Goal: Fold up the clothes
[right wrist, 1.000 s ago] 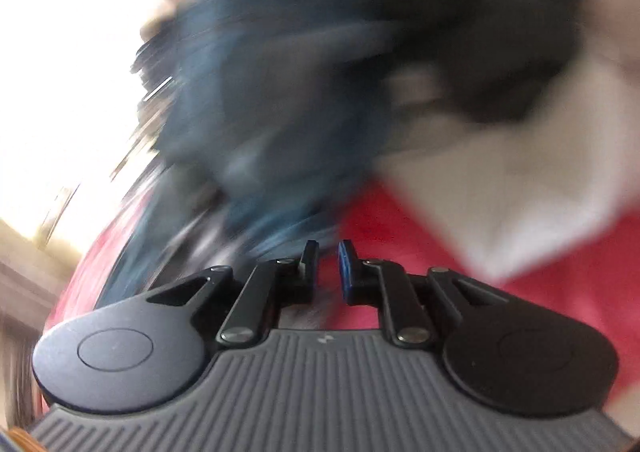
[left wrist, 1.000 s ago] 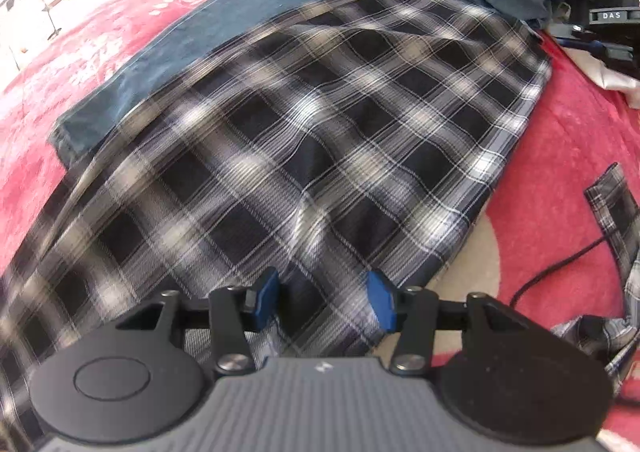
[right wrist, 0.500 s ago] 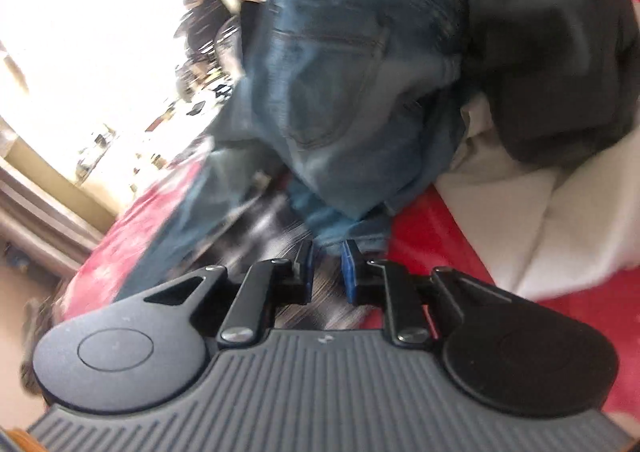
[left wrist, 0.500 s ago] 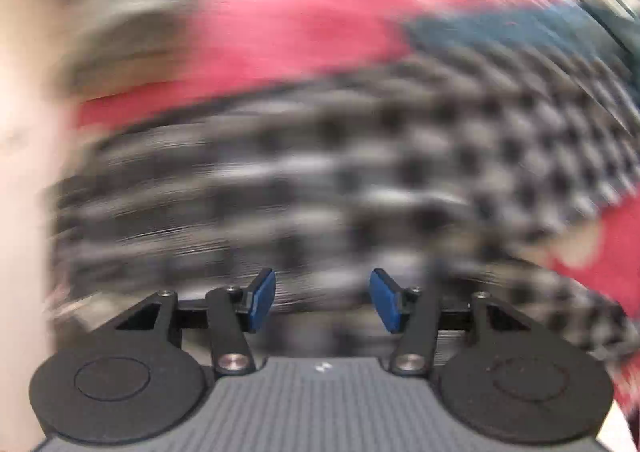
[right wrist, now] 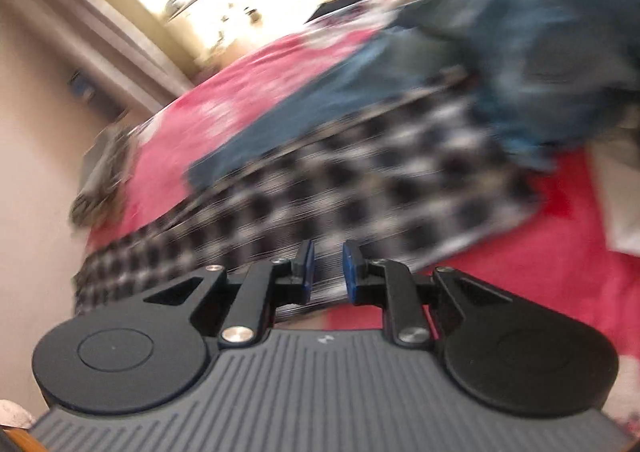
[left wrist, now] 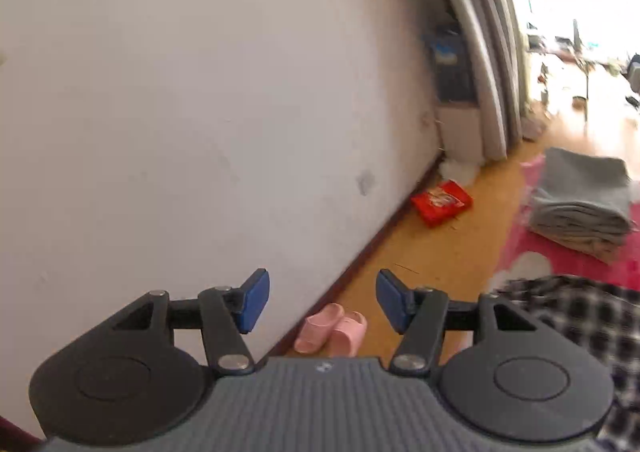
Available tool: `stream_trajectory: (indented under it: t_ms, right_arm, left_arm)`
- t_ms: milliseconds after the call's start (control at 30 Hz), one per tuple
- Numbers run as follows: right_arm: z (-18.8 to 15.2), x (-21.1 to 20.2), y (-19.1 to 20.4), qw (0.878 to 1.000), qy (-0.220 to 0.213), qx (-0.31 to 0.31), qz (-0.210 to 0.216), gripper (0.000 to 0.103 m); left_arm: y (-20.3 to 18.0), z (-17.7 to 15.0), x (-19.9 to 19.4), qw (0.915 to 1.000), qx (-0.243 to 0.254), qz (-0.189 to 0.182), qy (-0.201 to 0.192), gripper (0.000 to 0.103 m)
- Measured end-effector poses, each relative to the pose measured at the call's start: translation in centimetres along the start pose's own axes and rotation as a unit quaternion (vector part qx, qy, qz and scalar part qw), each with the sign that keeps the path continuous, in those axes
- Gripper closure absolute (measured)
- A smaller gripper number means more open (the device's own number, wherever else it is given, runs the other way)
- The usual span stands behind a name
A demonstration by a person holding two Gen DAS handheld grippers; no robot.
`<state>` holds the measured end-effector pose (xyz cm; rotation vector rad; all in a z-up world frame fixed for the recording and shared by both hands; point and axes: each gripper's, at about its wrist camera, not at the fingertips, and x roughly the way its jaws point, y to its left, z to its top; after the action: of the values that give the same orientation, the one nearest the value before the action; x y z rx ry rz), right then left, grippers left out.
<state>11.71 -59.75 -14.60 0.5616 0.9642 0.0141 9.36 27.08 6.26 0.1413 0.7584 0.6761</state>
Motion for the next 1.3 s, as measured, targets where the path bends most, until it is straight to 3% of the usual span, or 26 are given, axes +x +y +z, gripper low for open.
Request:
stream_trajectory:
  t_ms: [133,300,433,500,633,767,800,833,867,967,1067,1200,1300]
  right_arm:
    - [-3.6,1.3,5.7,1.0,0.022,0.013,-0.009,0.087]
    - [-7.1,0.8,11.0,0.999,0.005,0.035,-0.012,0.087]
    - [-0.5,-2.1,18.9,0.996,-0.05,-0.067,-0.01,0.087]
    - [3.8,-5.0,24.1,0.983,-0.115,-0.14,-0.012,0.087]
    - [10.1,-9.8,33.5,0.939,-0.229,-0.25,-0.05,0.087]
    - [11.7,-14.0,38.3,0.905,-0.317,-0.278,-0.053,0.084]
    - [11.6,-14.0,38.7,0.896,-0.334,-0.289,-0.052,0.073]
    - [10.9,-11.8,38.4,0.899,-0.32,-0.295,-0.05,0.059]
    - [10.1,-9.3,38.0,0.904,-0.3,-0.3,-0.048,0.056]
    - [7.7,-1.8,36.7,0.917,-0.241,-0.315,-0.041,0.059]
    - [5.2,5.7,35.4,0.926,-0.181,-0.328,-0.034,0.066]
    - [2.0,15.7,33.8,0.933,-0.099,-0.345,-0.025,0.067]
    - [-0.4,23.2,32.5,0.934,-0.038,-0.355,-0.018,0.064]
  left_arm:
    - [6.2,-4.7,0.9,0.9997,-0.005,-0.021,0.008,0.043]
    - [11.2,-9.6,1.7,0.9983,0.044,-0.033,0.016,0.044]
    - [12.2,-8.9,2.7,0.9968,0.063,-0.048,-0.008,0.043]
    - [10.6,-7.3,4.4,0.9958,0.053,-0.073,-0.016,0.044]
    - [5.7,-3.1,5.9,0.9882,0.034,-0.14,-0.052,0.043]
    - [-2.0,1.3,6.2,0.966,0.049,-0.246,-0.061,0.042]
    - [-4.7,1.8,6.3,0.9601,0.059,-0.267,-0.058,0.041]
    - [-7.3,2.4,6.5,0.9537,0.069,-0.288,-0.055,0.041]
    - [-10.1,2.0,6.5,0.9467,0.078,-0.308,-0.053,0.04]
    - [-19.8,-2.4,7.9,0.9278,0.106,-0.356,-0.033,0.041]
    - [-27.7,-8.8,9.7,0.9123,0.142,-0.384,0.008,0.051]
    - [-32.7,-14.9,10.4,0.8998,0.203,-0.386,-0.009,0.054]
    - [-33.6,-17.2,10.5,0.8971,0.225,-0.38,-0.002,0.054]
